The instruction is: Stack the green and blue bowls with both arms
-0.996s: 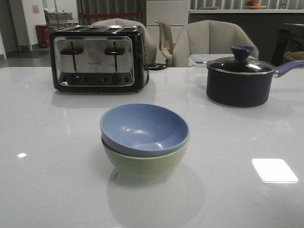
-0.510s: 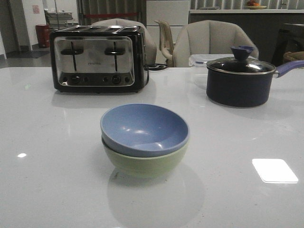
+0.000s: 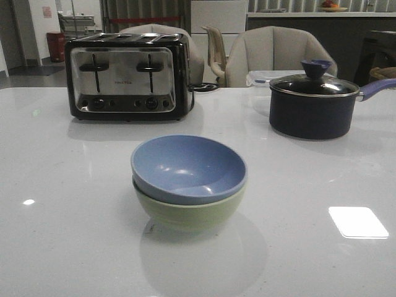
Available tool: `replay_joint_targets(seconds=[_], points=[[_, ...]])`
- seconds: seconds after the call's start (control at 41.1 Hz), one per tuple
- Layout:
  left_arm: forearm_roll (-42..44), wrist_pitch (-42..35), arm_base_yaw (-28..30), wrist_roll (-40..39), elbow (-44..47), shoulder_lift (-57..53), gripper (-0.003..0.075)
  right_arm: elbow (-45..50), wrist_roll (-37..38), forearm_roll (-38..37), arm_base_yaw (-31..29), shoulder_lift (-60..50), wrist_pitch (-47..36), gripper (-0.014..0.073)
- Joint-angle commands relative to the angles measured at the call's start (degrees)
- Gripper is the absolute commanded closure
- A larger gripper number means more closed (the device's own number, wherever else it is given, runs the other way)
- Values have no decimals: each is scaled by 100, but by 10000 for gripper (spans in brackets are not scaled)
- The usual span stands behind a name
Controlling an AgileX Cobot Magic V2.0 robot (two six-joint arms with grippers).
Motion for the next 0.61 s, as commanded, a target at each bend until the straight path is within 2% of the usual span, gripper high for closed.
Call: replay_joint_targets(seconds=[0.0, 0.097, 0.583], points=[[-56, -487, -40, 0, 32, -93, 622, -36, 673, -503, -35, -117, -799, 557], [-56, -487, -40, 0, 32, -93, 622, -36, 1471, -1093, -35, -117, -928, 557], [-56, -487, -40, 0, 32, -93, 622, -36, 1363, -1111, -35, -117, -1142, 557]])
